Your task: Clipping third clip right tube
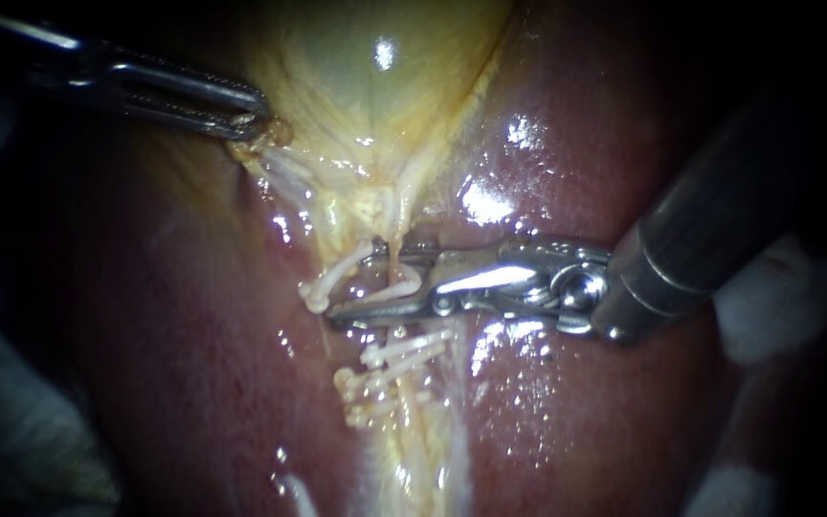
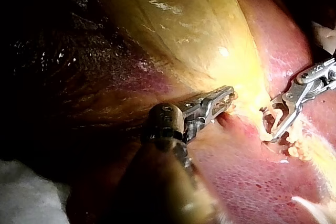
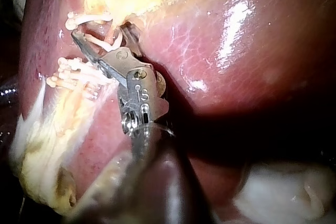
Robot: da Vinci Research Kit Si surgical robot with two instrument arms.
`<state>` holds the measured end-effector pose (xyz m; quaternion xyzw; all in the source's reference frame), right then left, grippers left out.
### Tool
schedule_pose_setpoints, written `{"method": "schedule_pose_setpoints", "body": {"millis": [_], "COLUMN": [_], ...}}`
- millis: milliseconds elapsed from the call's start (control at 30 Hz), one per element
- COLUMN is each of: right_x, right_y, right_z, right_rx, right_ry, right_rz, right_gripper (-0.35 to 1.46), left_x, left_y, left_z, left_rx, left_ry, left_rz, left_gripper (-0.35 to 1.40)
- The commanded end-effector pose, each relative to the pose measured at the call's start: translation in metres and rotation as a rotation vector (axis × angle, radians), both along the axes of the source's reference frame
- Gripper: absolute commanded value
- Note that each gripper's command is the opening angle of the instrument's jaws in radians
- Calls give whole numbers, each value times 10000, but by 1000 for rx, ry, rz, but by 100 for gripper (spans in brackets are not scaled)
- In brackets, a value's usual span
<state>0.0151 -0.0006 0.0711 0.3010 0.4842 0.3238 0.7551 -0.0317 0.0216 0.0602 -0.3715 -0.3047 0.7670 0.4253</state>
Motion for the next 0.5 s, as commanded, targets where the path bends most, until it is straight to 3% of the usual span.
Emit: {"method": "schedule_pose_setpoints", "body": {"millis": [33, 500], "right_x": [-1, -32], "right_y": [1, 10], "right_z": [-1, -13], "right_rx": [0, 21], "right_ry": [0, 25], "right_rz": [-1, -33], "right_gripper": [50, 50], "left_x": [0, 2], "left_y": [0, 0], "left_z": [0, -1], "left_rx": [0, 0], "left_ry": [0, -1], "left_rz": [0, 1], "left_gripper": [-35, -35]}}
